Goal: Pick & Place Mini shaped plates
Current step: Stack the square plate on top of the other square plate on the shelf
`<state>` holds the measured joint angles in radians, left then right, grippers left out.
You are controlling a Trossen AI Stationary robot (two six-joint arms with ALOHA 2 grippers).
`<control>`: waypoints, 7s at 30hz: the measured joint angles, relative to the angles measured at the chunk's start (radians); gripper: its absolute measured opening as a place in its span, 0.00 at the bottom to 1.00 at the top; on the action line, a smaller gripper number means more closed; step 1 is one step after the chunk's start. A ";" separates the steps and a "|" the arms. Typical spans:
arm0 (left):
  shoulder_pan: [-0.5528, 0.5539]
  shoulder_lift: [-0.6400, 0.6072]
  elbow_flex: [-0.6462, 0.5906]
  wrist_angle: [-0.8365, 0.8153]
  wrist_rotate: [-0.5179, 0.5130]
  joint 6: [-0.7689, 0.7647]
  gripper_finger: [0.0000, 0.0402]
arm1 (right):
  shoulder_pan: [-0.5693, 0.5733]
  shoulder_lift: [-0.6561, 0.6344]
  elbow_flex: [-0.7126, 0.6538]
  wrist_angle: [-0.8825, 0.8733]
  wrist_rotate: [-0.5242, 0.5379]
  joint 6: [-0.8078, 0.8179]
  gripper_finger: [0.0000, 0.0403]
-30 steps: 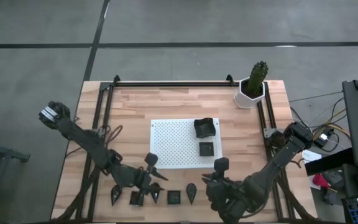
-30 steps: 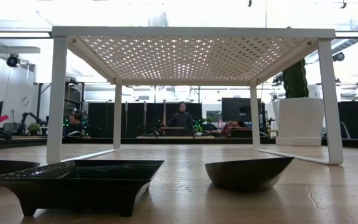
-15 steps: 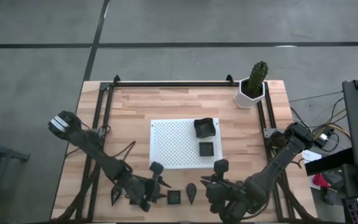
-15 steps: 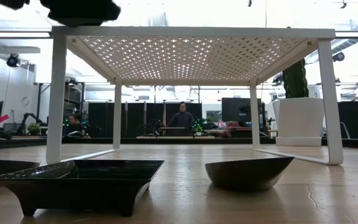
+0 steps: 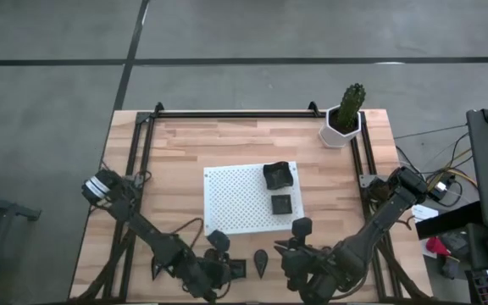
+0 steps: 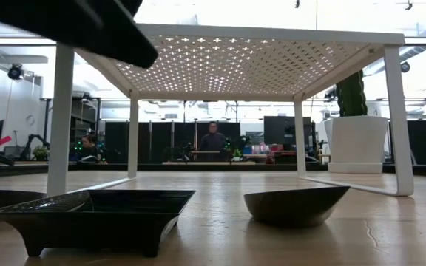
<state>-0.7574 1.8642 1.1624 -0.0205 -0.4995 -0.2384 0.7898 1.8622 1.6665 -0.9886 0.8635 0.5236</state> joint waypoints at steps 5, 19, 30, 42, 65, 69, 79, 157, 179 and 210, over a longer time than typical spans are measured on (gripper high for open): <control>-0.027 0.052 0.047 -0.011 0.005 -0.037 0.44 | 0.004 0.000 -0.015 0.000 0.000 0.000 0.15; -0.040 0.173 0.099 -0.068 -0.067 -0.079 0.44 | 0.017 0.000 -0.042 0.006 0.000 0.026 0.13; -0.039 0.183 0.109 -0.138 -0.088 -0.086 0.38 | 0.017 0.000 -0.042 0.008 0.000 0.018 0.13; -0.028 0.183 0.108 -0.156 -0.060 -0.069 0.12 | 0.017 0.000 -0.042 0.010 0.003 0.016 0.13; -0.031 0.018 0.148 -0.205 -0.005 0.064 0.00 | 0.021 0.000 -0.040 0.201 -0.125 -0.141 0.16; -0.031 -0.036 0.147 -0.195 0.038 0.110 0.00 | 0.024 0.000 -0.052 0.325 -0.174 -0.239 0.21; -0.030 -0.095 0.147 -0.155 0.083 0.221 0.00 | 0.024 0.005 -0.101 0.582 -0.274 -0.427 0.33; -0.017 -0.194 0.189 -0.043 0.037 0.445 0.50 | 0.001 -0.017 -0.137 0.310 -0.089 -0.451 0.02; -0.056 -0.203 -0.024 0.113 0.025 0.306 0.50 | -0.023 -0.095 -0.134 -0.089 0.101 -0.282 0.02; -0.092 -0.220 -0.022 0.110 0.000 0.314 0.50 | -0.116 -0.246 -0.369 0.072 0.066 -0.344 0.02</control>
<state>-0.8490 1.6447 1.1400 0.0898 -0.4995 0.0757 0.6738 1.6167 1.2973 -0.9162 0.9297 0.1800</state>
